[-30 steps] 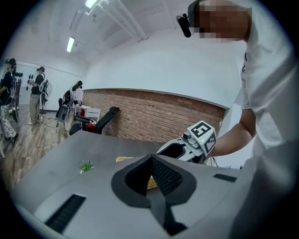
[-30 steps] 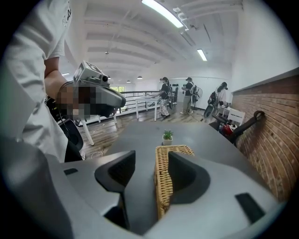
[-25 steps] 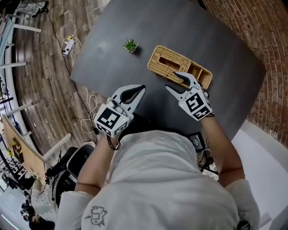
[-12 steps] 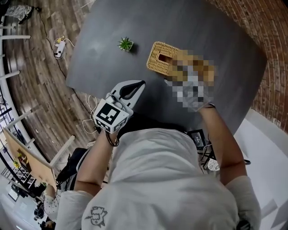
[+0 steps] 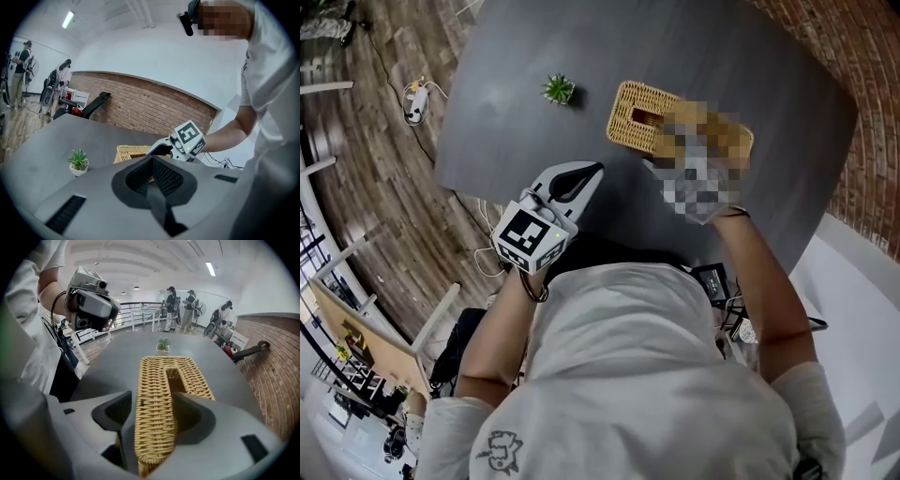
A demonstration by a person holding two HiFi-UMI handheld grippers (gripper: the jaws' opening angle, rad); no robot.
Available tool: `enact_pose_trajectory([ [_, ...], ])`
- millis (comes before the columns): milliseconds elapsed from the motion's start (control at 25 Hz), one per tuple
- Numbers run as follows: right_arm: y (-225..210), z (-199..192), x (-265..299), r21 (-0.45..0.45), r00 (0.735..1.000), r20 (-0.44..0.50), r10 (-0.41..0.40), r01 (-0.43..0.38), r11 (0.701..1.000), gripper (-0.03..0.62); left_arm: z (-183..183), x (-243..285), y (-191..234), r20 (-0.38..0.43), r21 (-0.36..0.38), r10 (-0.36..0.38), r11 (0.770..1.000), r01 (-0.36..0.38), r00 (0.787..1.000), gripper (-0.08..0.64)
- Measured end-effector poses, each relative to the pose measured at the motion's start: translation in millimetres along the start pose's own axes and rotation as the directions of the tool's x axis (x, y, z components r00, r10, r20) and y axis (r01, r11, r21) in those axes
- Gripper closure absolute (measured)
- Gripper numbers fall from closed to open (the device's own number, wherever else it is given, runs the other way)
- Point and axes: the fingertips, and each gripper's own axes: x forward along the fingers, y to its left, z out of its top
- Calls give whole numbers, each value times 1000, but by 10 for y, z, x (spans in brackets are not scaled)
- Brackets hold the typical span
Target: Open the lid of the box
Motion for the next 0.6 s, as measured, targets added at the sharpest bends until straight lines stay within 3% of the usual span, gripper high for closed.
enact_pose_trajectory([
  [600, -32, 176, -237, -46, 1000, -7, 23, -23, 999, 370, 170, -16, 49, 12, 9, -16, 1000, 16, 1000, 549],
])
